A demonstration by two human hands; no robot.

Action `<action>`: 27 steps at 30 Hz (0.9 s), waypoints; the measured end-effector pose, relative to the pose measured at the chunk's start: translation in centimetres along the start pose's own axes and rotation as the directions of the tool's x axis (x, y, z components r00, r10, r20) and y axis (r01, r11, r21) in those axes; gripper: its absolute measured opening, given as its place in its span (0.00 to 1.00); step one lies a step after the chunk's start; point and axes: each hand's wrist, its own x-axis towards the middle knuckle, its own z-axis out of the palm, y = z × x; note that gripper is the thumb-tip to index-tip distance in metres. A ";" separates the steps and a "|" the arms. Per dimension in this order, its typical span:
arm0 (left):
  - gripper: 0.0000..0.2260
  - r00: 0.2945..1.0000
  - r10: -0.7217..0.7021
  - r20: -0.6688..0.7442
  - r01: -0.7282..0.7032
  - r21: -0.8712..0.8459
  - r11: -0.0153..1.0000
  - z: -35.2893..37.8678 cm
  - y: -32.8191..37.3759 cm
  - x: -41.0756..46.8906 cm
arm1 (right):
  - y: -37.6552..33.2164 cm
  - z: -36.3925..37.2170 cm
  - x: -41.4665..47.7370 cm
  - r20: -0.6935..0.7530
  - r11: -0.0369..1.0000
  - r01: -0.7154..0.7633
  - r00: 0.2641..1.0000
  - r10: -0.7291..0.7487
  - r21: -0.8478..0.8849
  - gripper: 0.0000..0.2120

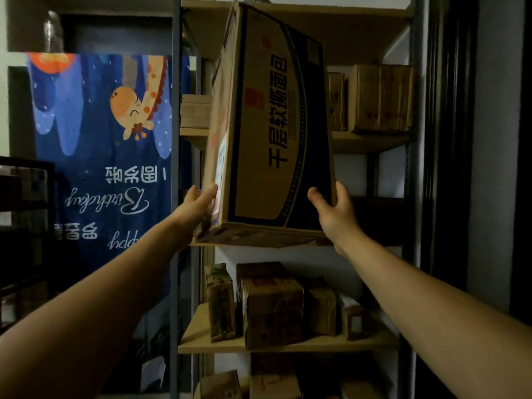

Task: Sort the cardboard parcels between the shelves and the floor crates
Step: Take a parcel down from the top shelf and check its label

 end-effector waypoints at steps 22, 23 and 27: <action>0.31 0.936 -0.016 -0.352 -0.009 -0.067 0.998 0.0 -1.9 1.0 | -3.3 3.8 -0.2 0.231 0.955 -0.022 0.968 0.094 -0.297 0.48; 0.29 0.935 -0.015 -0.354 -0.014 -0.078 0.997 0.1 -2.1 0.8 | -3.2 3.6 -0.2 0.241 0.968 -0.019 0.967 0.081 -0.250 0.39; 0.17 0.959 0.033 -0.280 -0.063 -0.100 0.993 -0.1 -2.7 0.3 | -2.9 2.2 0.2 0.299 0.982 0.012 0.953 0.045 -0.187 0.24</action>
